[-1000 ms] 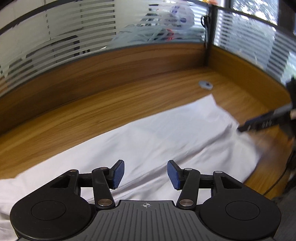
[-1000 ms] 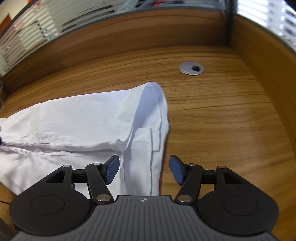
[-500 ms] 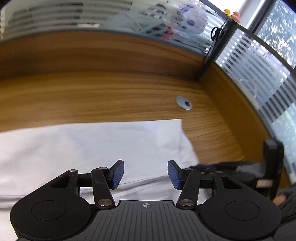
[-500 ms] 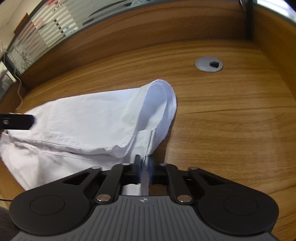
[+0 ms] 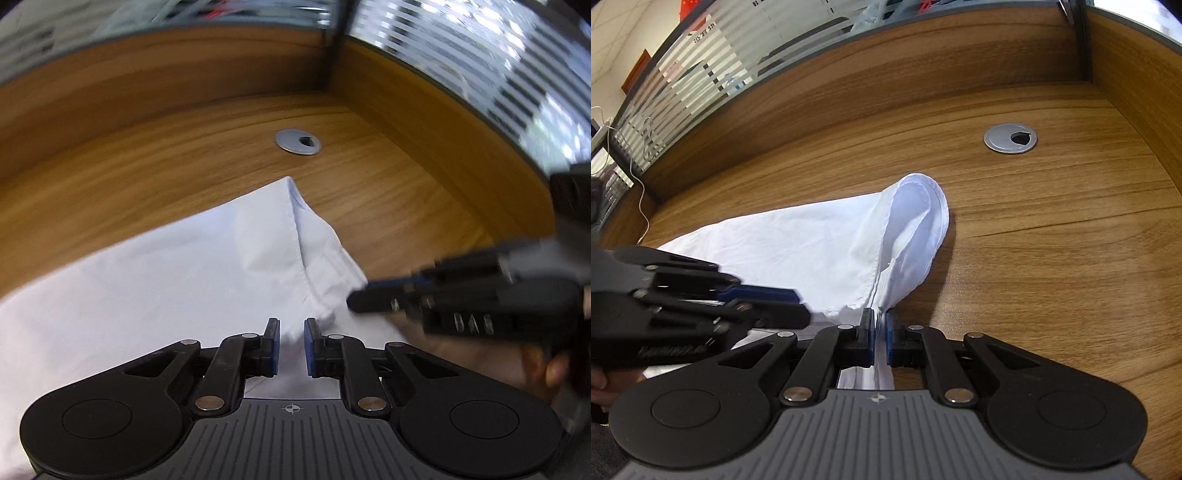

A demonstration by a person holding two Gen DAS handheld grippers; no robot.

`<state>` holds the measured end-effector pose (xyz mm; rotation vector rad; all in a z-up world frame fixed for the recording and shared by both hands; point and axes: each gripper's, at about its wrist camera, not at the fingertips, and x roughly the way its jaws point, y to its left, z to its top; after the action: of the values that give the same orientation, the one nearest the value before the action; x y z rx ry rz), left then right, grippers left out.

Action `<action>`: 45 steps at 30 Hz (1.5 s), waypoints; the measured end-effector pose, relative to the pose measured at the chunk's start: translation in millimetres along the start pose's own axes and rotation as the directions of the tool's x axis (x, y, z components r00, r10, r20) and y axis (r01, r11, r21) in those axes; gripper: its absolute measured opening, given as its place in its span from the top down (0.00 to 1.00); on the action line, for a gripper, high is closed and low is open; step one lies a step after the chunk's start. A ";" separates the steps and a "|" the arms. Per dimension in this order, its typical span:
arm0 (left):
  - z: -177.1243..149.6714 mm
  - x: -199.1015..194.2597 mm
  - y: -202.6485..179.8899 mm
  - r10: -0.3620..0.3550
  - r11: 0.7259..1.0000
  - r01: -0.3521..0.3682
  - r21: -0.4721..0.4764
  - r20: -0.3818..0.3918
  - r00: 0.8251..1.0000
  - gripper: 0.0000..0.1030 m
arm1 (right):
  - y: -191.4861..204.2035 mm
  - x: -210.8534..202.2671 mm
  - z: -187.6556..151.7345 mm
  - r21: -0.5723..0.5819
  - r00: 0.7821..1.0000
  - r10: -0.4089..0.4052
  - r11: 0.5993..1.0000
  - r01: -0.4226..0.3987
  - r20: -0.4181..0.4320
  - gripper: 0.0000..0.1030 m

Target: Fold clothes

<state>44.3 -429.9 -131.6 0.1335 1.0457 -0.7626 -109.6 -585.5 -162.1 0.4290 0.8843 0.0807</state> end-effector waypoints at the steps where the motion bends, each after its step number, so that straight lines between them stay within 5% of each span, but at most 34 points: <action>1: 1.4 5.3 2.3 -0.010 1.000 0.010 -0.018 -0.016 1.000 0.84 | 1.0 -0.3 -0.2 -0.001 1.000 -0.001 1.000 0.001 0.001 0.93; 5: -0.1 22.4 5.9 -0.077 0.997 0.075 -0.019 -0.091 0.993 0.83 | 4.2 -1.5 -0.7 0.007 1.000 0.003 1.000 -0.003 0.002 0.96; 10: -5.9 -8.6 15.6 -0.110 0.992 0.108 -0.072 -0.030 0.993 0.80 | 13.2 -3.9 1.6 0.017 1.000 0.017 1.000 -0.017 0.014 0.97; 15: -11.7 -39.7 25.3 -0.140 0.982 0.143 -0.122 0.032 0.990 0.61 | 31.6 -14.2 6.7 0.026 0.998 0.041 0.999 -0.042 0.046 0.98; 23: -50.4 -124.6 79.2 0.002 0.974 0.028 -0.223 0.134 0.991 0.52 | 89.7 -23.7 16.6 -0.007 0.992 0.082 0.997 -0.081 0.092 0.98; 29: -69.8 -178.5 128.6 0.096 0.953 -0.028 -0.303 0.211 0.973 0.46 | 161.5 -15.7 17.8 -0.052 0.991 0.083 0.996 -0.078 0.102 0.98; 36: -67.3 -222.6 168.0 0.135 0.971 -0.077 -0.225 0.255 0.958 0.46 | 246.8 19.8 10.4 -0.108 0.997 0.008 0.994 0.001 0.081 0.99; 45: -31.0 -194.6 166.6 0.018 1.000 -0.016 -0.008 0.231 0.973 0.47 | 304.9 76.0 -16.0 -0.199 0.993 -0.107 0.973 0.115 0.050 0.99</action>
<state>72.4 -194.6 -29.4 0.0468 0.8248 -0.7401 -40.9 -283.6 -106.0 0.1905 0.8508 0.0584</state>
